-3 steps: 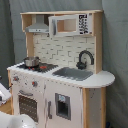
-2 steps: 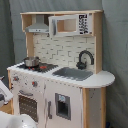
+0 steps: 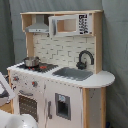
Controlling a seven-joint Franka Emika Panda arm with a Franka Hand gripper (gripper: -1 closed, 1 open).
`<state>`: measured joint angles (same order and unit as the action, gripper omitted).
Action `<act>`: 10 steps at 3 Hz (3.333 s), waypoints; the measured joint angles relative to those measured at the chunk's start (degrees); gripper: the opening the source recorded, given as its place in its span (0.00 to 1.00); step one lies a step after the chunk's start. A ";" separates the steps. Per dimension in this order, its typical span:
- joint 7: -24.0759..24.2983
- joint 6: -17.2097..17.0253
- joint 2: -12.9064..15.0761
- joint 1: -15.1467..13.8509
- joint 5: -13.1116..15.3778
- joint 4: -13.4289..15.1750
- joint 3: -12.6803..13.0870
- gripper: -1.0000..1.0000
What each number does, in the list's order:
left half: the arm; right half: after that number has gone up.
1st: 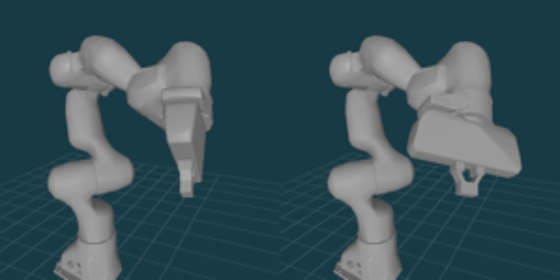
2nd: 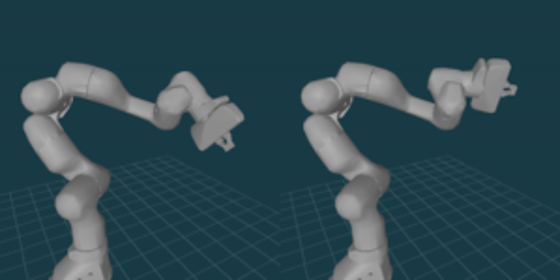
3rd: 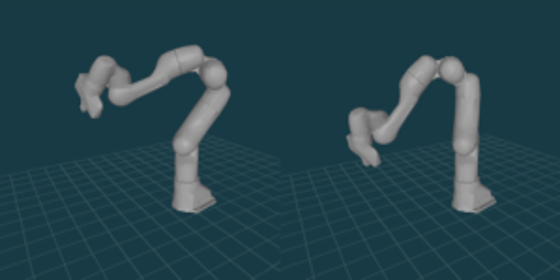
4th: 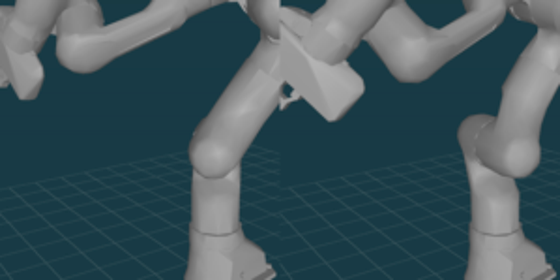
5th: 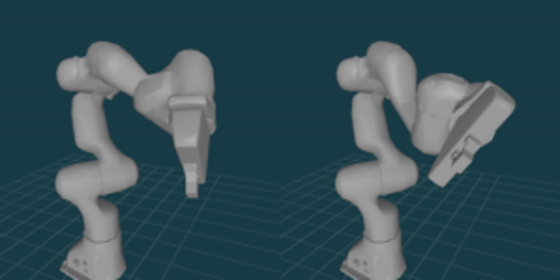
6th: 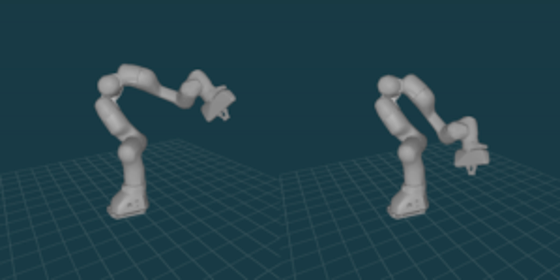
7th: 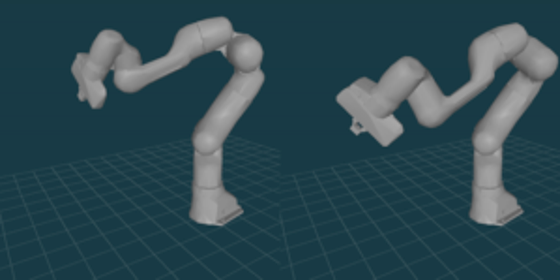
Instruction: Play with the kitchen
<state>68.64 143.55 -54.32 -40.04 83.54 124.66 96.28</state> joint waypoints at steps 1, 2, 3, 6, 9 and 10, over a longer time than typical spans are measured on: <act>3.01 2.67 0.00 -3.25 0.02 -3.09 0.12 1.00; 4.56 4.99 -0.15 -7.12 0.89 -5.72 1.82 1.00; 4.76 7.37 -1.57 -11.17 1.96 -8.34 3.07 1.00; 8.05 11.15 -5.02 -16.34 1.96 -13.28 3.87 0.00; -12.27 11.69 -4.97 -16.41 1.95 -13.54 3.68 0.00; -19.12 11.66 -4.97 -16.40 1.95 -13.48 3.69 0.00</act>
<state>49.52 155.21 -59.29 -56.44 85.49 111.18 99.97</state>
